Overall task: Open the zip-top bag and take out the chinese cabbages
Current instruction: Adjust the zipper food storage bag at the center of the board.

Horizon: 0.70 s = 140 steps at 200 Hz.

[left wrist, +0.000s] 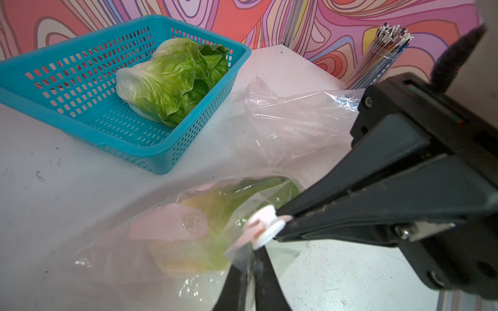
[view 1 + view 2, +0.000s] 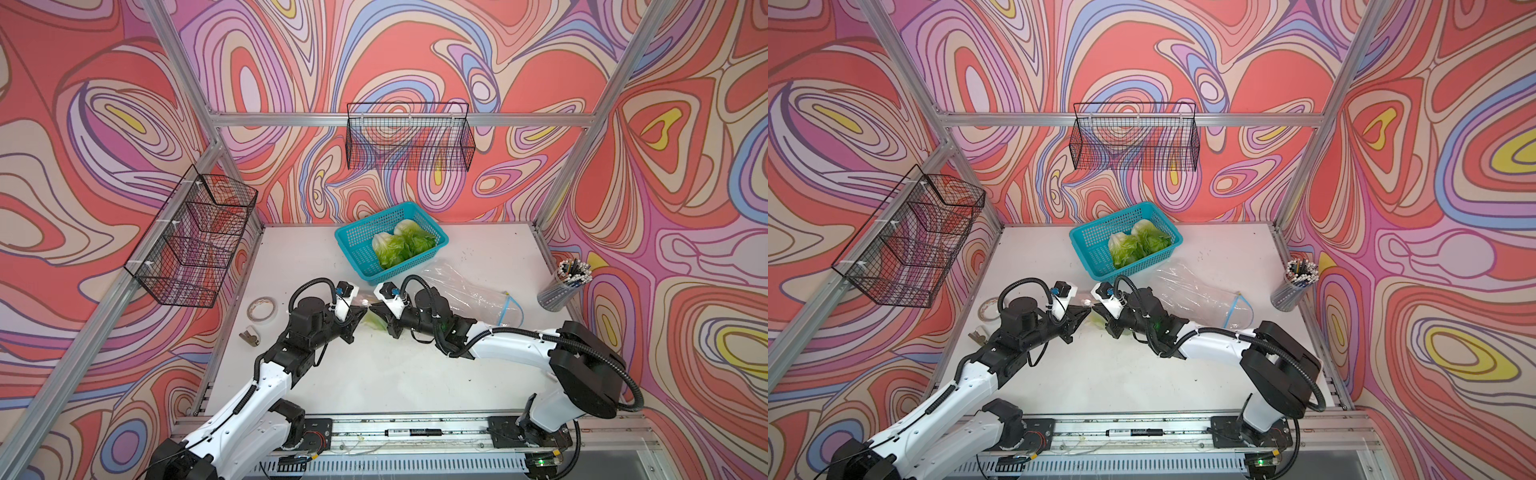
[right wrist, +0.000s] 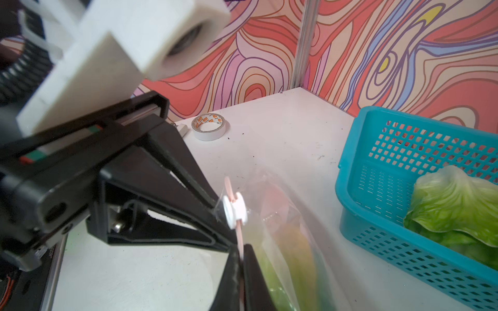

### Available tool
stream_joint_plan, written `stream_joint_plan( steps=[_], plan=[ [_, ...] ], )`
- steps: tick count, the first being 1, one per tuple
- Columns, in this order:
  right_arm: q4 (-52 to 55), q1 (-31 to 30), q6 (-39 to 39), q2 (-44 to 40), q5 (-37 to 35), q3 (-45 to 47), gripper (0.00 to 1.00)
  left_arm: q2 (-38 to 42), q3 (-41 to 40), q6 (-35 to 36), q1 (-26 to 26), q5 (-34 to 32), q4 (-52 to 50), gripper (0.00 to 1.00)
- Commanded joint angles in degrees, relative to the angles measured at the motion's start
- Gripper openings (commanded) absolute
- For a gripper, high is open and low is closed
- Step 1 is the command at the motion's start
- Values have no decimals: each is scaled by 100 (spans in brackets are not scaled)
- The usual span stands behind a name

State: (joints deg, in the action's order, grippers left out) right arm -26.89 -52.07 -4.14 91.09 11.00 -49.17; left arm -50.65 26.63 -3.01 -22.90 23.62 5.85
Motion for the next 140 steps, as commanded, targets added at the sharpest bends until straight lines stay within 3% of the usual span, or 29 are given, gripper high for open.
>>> stream_joint_plan(
  steps=[1, 45, 109, 140],
  plan=[
    [-70, 30, 2, -127, 60, 65, 0, 66, 123, 98, -12, 121, 207, 4],
    [17, 28, 15, -134, -56, -5, 0, 38, 66, 45, -7, 222, 294, 0],
    [-40, 39, 140, -11, 119, -216, 27, 130, 9, 61, -5, 157, 284, 0],
    [-107, 42, 183, 23, 217, -284, 32, 135, 8, 65, -7, 152, 260, 0]
  ],
)
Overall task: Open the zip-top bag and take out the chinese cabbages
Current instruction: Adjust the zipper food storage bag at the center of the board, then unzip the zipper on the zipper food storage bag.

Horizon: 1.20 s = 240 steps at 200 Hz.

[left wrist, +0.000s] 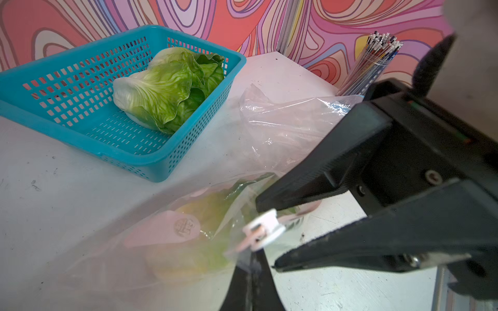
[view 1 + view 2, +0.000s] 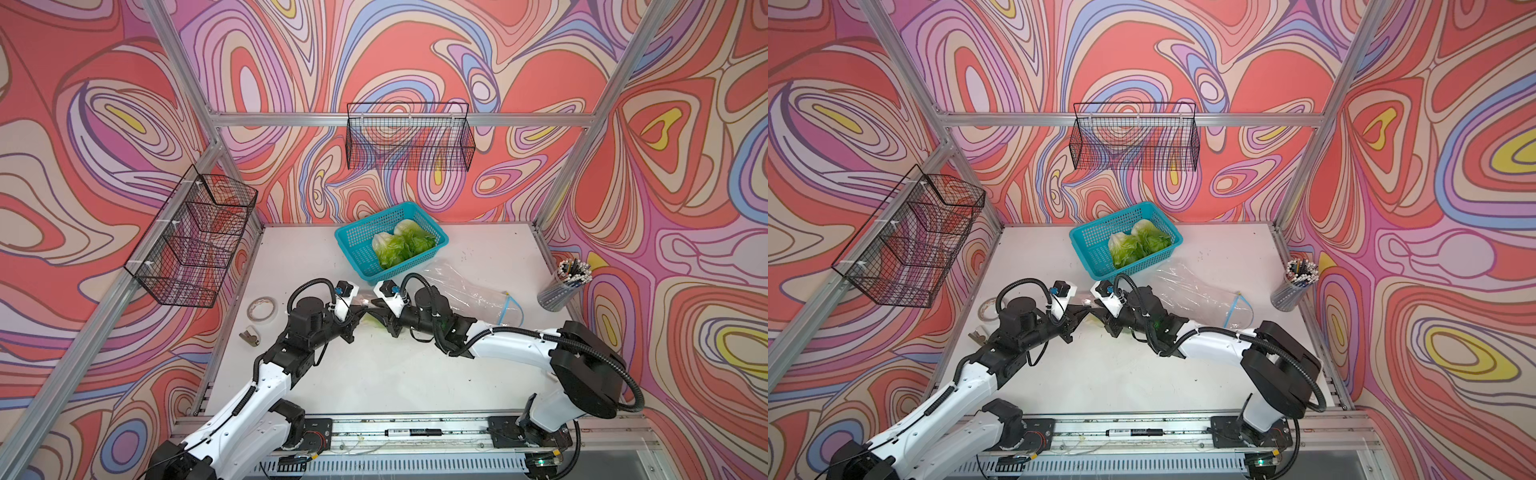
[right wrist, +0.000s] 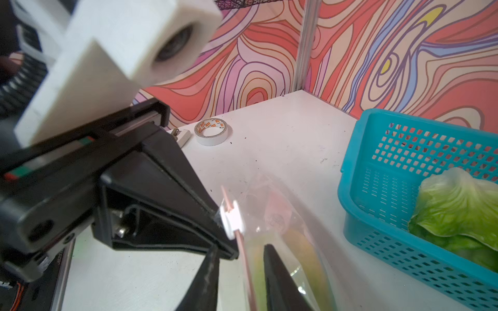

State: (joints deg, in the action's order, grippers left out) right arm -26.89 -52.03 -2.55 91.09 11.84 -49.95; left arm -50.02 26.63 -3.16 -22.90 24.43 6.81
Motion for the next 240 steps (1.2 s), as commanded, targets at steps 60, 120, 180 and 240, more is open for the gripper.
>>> stream_joint_plan(
  steps=[60, 120, 180, 240],
  plan=[
    [-22, 33, -146, 74, 86, -335, 29, -34, 113, 103, -12, 12, 13, 0],
    [191, 34, -308, 167, 117, -490, 19, -96, 189, 43, -6, 53, 31, 0],
    [248, 31, -295, 269, 133, -533, 16, -44, 193, -114, -14, -77, 103, 0],
    [247, 37, -313, 241, 53, -507, 8, -95, 237, -133, -14, -66, 83, 0]
  ],
)
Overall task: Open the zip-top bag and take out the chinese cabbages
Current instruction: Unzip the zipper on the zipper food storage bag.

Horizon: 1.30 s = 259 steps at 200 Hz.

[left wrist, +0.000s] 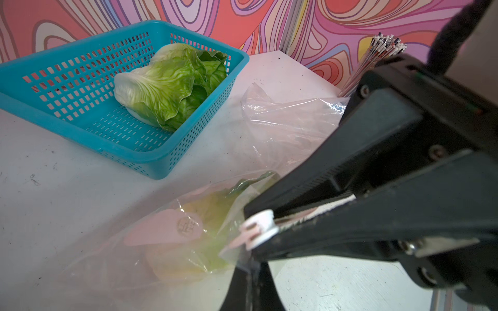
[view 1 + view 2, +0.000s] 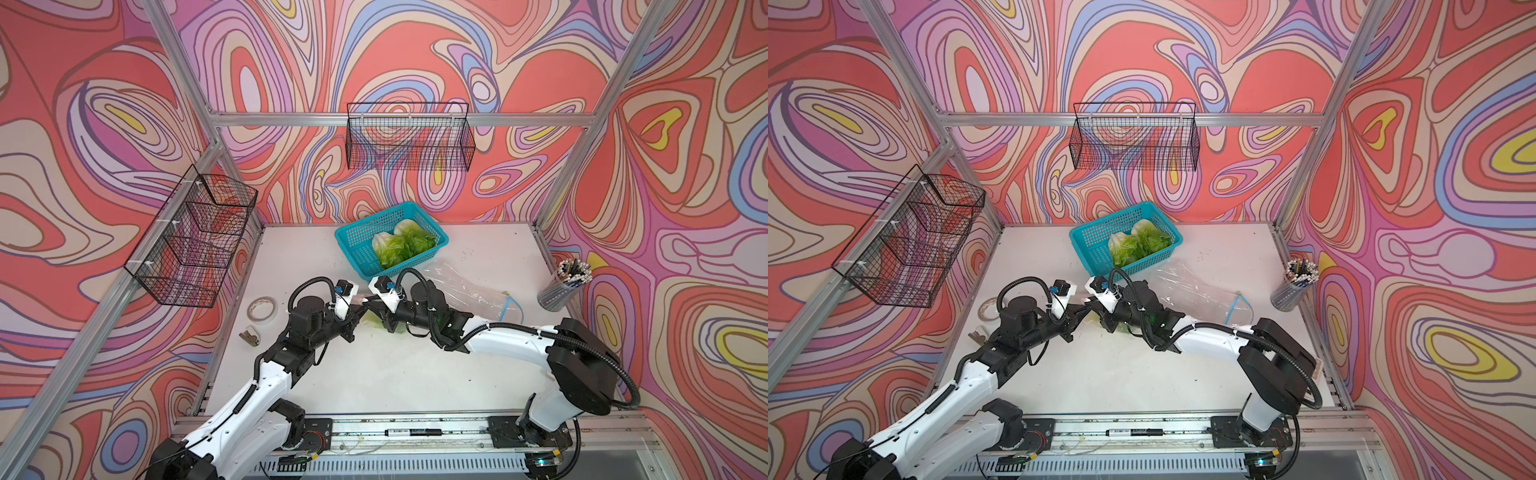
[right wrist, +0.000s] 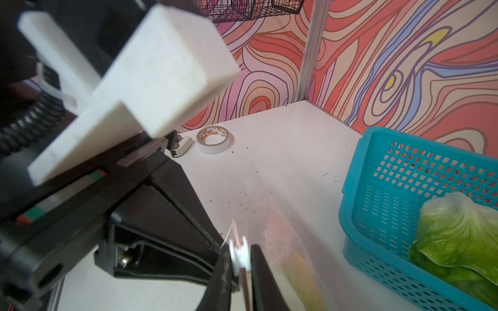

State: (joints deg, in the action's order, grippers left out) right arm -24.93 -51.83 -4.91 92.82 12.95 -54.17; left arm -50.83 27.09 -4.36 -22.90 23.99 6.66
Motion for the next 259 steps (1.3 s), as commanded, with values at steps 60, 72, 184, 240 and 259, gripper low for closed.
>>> stream_joint_plan(
  steps=[60, 72, 184, 240, 259],
  plan=[
    [203, 24, -225, -134, -369, 197, 4, 240, 30, -280, -2, -1242, 156, 0],
    [325, 24, -286, -193, -473, 268, 4, 332, 7, -298, 7, -1344, 148, 0],
    [605, 69, -184, -181, -353, 250, 4, 335, -260, -680, 60, -762, 941, 0],
    [550, 74, -159, -161, -225, 60, 3, 445, -81, -532, 59, -630, 311, 33],
    [609, 75, -200, -137, -154, -22, 3, 521, -25, -434, 65, -787, 187, 43]
  ],
)
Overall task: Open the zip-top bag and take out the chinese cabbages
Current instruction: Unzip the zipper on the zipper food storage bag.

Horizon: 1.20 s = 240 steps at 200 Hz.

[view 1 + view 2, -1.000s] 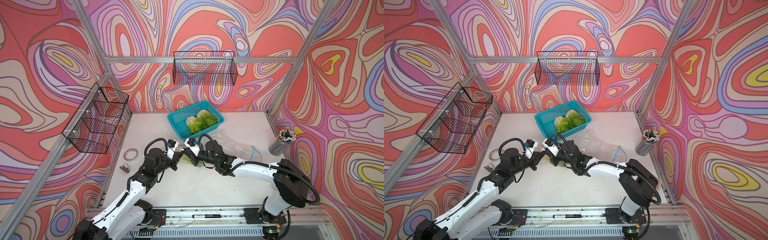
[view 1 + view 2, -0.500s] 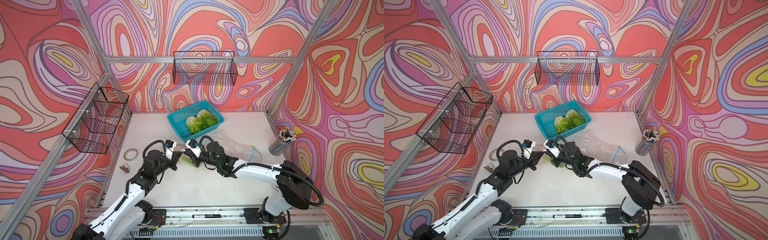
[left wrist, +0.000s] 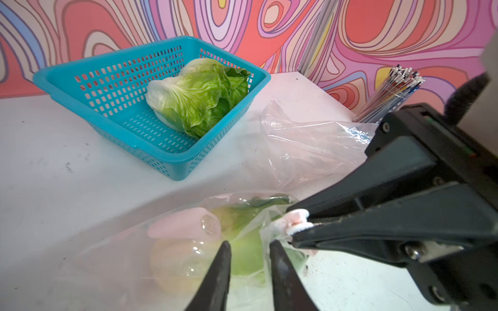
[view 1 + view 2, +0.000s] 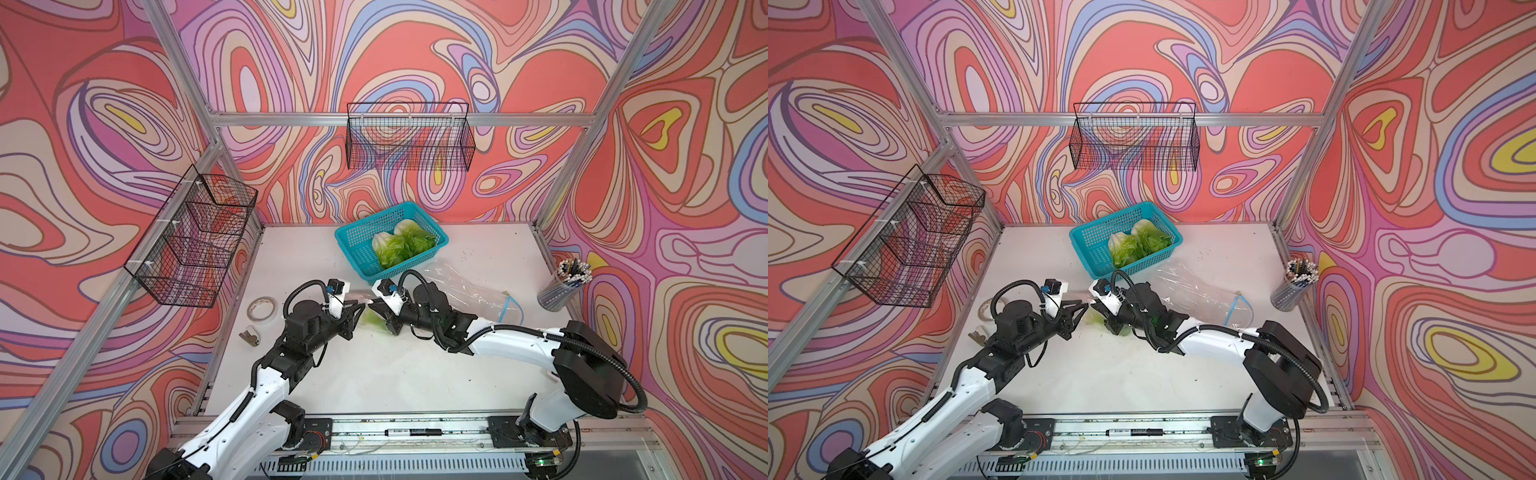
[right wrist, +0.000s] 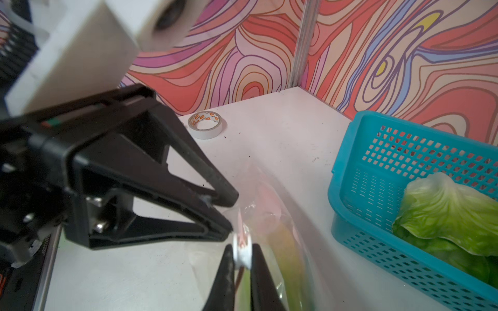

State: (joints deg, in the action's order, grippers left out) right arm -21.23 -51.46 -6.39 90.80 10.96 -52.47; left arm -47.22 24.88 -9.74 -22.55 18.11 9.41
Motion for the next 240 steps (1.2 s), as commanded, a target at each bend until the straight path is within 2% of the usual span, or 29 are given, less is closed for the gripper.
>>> stream_joint_plan(
  steps=[1, 40, 81, 112, 142, 200, 225, 240],
  plan=[
    [245, 34, -53, 66, 50, -197, 3, 169, 198, 108, 31, -205, -97, 44],
    [326, 46, -84, 122, 239, -248, 3, 165, 245, 385, 29, 29, -2, 48],
    [364, 99, -65, 183, 488, -299, 2, -254, 374, 632, 113, 831, 364, 48],
    [353, 200, -56, 138, 734, -264, 2, -584, 413, 469, 454, 1661, 763, 38],
    [339, 285, -41, 117, 903, -271, 2, -817, 412, 269, 659, 2337, 1059, 33],
    [331, 415, 4, 140, 1105, -343, 2, -1183, 580, 78, 703, 2939, 1325, 26],
    [269, 467, 64, 141, 1164, -317, 2, -1214, 544, -44, 749, 3027, 1475, 14],
    [233, 496, 89, 141, 1208, -311, 2, -1217, 535, -82, 772, 3058, 1496, 15]
  ],
)
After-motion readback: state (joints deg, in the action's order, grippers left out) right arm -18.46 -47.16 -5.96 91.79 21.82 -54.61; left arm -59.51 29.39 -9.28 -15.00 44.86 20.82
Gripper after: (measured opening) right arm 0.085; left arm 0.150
